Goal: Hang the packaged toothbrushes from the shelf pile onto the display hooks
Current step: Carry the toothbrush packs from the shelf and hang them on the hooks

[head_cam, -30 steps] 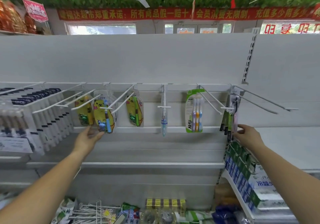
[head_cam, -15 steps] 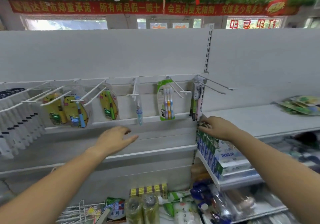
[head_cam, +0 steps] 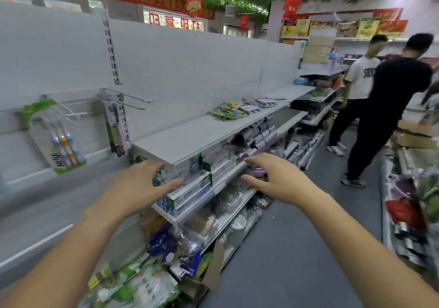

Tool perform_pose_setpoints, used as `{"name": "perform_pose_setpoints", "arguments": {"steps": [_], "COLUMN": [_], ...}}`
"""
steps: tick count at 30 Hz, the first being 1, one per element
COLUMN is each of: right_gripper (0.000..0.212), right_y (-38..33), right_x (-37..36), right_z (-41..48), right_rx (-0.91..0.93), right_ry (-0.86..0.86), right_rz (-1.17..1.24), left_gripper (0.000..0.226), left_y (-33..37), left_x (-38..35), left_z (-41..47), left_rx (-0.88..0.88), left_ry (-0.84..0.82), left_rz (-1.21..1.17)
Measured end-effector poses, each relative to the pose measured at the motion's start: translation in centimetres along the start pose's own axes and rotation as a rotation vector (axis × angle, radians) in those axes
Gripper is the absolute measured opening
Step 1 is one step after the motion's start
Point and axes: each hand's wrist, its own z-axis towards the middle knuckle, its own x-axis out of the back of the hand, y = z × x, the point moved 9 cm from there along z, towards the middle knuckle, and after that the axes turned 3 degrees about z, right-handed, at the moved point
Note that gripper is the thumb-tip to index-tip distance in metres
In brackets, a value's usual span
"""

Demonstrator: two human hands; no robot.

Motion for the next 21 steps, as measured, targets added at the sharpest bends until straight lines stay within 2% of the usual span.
{"name": "perform_pose_setpoints", "arguments": {"steps": [2,5,7,11,13,16,18,21], "right_gripper": [0.067,0.059,0.062,0.083,0.079,0.066,0.069,0.079], "right_y": [3.3,6.8,9.1,15.8,20.0,26.1,29.3,33.3], "right_x": [1.4,2.4,2.3,2.3,2.7,3.5,4.2,4.7], "right_z": [-3.2,-6.6,-8.0,-9.3,-9.5,-8.6,-7.3,-4.8], "right_rx": [-0.081,-0.151,-0.184,-0.263,-0.289,-0.310,-0.301,-0.257], "right_ry": [0.014,0.031,0.032,0.037,0.056,0.070,0.054,0.026], "right_rz": [-0.028,-0.038,-0.041,-0.003,0.016,0.023,0.033,0.040], "left_gripper": [0.121,0.098,0.095,0.100,0.100,0.116,0.120,0.097], "left_y": [3.5,8.5,11.2,15.5,17.9,22.2,25.2,29.2], "left_x": [-1.0,-3.2,-4.5,-7.8,-9.1,-10.3,-10.9,-11.7], "left_z": [0.9,2.4,3.5,7.4,9.7,13.4,15.7,18.5], "left_rx": [-0.063,-0.154,-0.203,-0.216,-0.192,-0.176,-0.189,-0.214], "left_ry": [0.000,-0.044,-0.070,-0.104,-0.106,-0.079,-0.071,-0.080], "left_rz": [-0.034,-0.029,0.008,0.019,-0.033,-0.070,-0.041,0.003]}}
